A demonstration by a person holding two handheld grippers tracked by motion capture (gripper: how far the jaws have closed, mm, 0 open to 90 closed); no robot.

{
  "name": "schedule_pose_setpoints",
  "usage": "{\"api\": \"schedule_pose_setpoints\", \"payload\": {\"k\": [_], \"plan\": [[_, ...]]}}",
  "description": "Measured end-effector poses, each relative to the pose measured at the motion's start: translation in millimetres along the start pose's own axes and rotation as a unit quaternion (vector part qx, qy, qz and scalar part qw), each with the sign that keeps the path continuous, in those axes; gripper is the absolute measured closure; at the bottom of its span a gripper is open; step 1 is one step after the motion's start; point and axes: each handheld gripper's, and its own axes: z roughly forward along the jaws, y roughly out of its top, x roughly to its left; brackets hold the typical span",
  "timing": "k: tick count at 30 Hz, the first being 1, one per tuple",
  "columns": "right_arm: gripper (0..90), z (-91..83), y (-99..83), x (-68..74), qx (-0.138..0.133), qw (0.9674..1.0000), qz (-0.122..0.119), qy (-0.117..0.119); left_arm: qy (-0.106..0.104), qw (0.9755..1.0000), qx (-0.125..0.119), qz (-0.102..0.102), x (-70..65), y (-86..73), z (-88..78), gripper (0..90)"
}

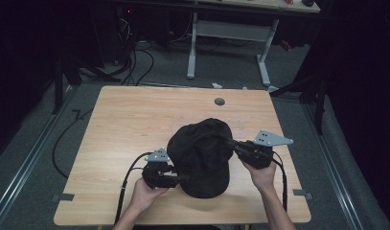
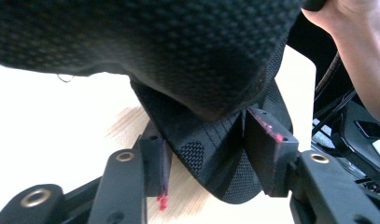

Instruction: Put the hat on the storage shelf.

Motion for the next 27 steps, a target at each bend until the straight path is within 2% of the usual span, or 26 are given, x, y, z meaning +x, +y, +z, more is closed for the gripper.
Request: {"api": "schedule_pose_setpoints", "payload": {"k": [5,11,15,18,21,24,27], "plan": [[85.3,3.3,-1.2,-0.3,0.006,1.0,-0.003,-0.004,-0.007,1.0,0.005,-0.001,-1.1,-1.2,-4.1,66.9],[82.6,2.5,-0.5,-1.8,-0.006,0.9999,0.008,0.006,-0.037,0.9992,0.006,-0.012,-6.9,1.2,-13.1,78.1],[80.2,2.5,0.0,-2.2,-0.011,0.9998,0.012,0.009,-0.058,0.9982,0.012,-0.009,-13.2,1.5,-18.0,84.6],[77.8,3.2,-0.1,-3.1,-0.015,0.9997,0.017,0.009,-0.064,0.9979,0.012,-0.004,-16.9,1.0,-20.1,85.7],[71.5,3.6,-0.6,-4.4,-0.019,0.9995,0.022,0.009,-0.058,0.9983,0.004,0.006,-17.6,0.5,-21.6,85.9],[64.7,4.2,-1.7,-6.1,-0.009,0.9995,0.03,0.005,-0.05,0.9987,-0.003,0.013,-17.3,0.4,-22.9,86.0],[60.2,3.0,-5.3,-9.1,-0.011,0.9991,0.042,0.002,-0.043,0.999,-0.009,0.011,-15.3,1.0,-25.2,86.1]]}}
